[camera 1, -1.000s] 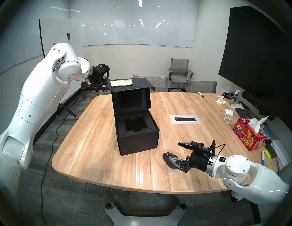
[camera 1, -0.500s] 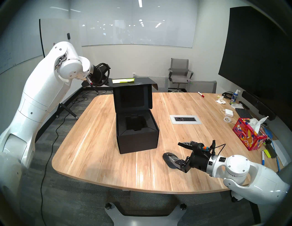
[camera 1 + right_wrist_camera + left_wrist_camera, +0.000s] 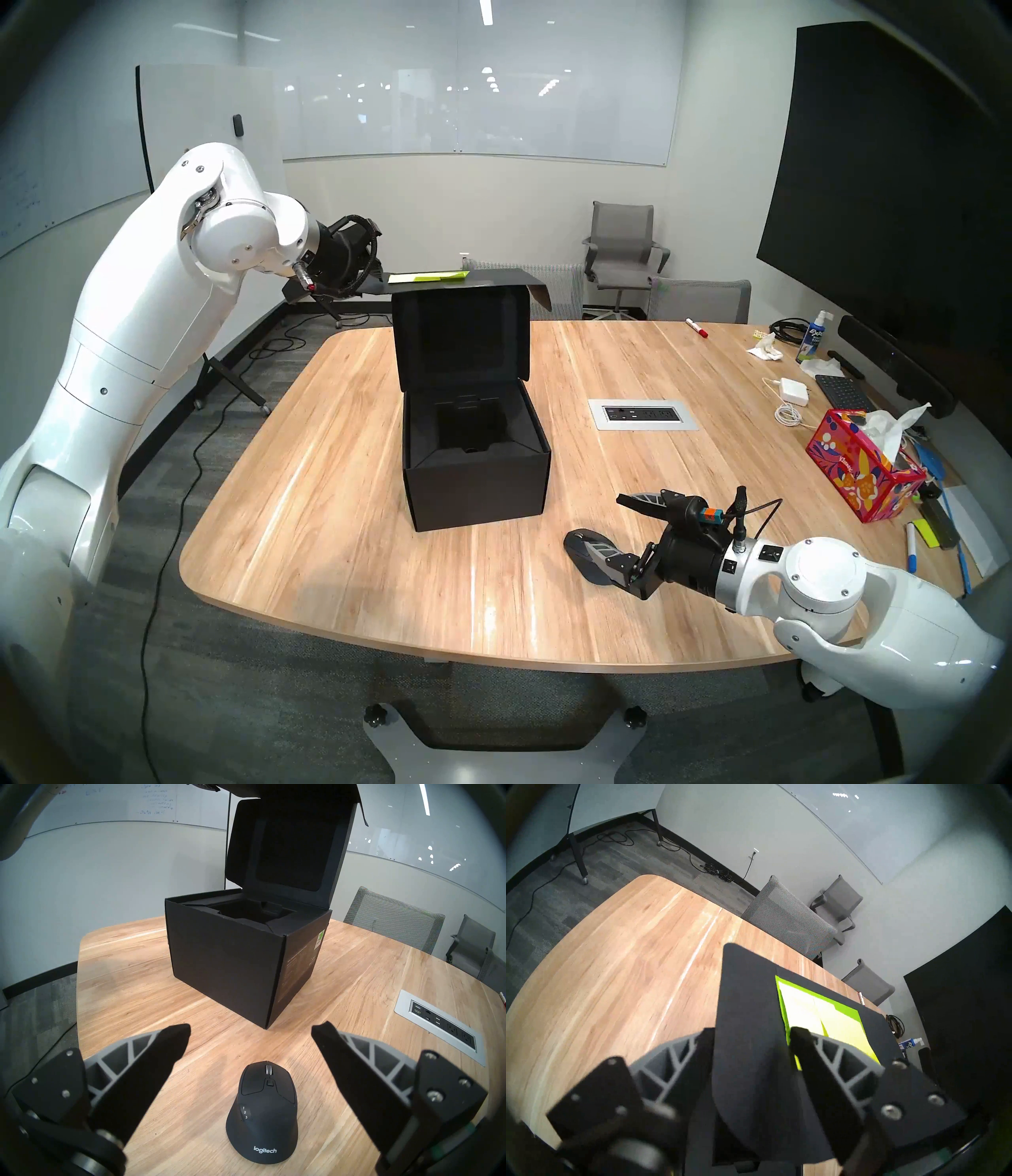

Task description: Open the box and place the mouse inside

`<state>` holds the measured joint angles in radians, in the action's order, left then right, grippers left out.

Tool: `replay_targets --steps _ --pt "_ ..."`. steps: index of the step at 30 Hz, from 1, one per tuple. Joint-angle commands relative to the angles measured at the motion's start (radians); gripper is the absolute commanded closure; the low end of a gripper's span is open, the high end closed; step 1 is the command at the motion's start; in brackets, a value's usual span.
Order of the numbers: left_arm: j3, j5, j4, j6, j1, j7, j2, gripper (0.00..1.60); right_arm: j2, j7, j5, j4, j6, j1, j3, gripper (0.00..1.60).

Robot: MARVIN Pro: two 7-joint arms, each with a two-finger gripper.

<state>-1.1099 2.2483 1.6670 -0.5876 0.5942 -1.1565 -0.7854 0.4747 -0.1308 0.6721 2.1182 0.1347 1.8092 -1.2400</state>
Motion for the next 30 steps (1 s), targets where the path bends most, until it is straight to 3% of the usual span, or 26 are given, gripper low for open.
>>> replay_targets --steps 1,15,20,23,24,30 --pt "-0.042 0.01 0.033 -0.01 0.014 0.033 0.044 0.09 0.002 -0.001 -0.003 0.015 -0.009 -0.006 -0.004 0.0" --pt "-0.08 0.04 0.058 -0.036 0.06 0.072 0.089 0.0 0.002 -0.001 -0.003 0.015 -0.009 -0.006 -0.004 0.0" --pt "-0.122 0.068 0.109 -0.059 0.107 0.11 0.144 0.0 0.002 -0.001 -0.002 0.015 -0.008 -0.006 -0.004 0.0" --pt "-0.176 0.106 0.166 -0.09 0.172 0.151 0.209 0.0 0.002 -0.001 -0.002 0.015 -0.007 -0.007 -0.004 0.0" --pt "-0.208 0.101 0.173 -0.107 0.195 0.145 0.198 0.0 0.002 -0.001 -0.002 0.015 -0.007 -0.007 -0.004 0.0" --pt "-0.246 0.116 0.226 -0.131 0.275 0.208 0.274 0.0 0.002 -0.001 -0.002 0.015 -0.008 -0.007 -0.004 0.0"
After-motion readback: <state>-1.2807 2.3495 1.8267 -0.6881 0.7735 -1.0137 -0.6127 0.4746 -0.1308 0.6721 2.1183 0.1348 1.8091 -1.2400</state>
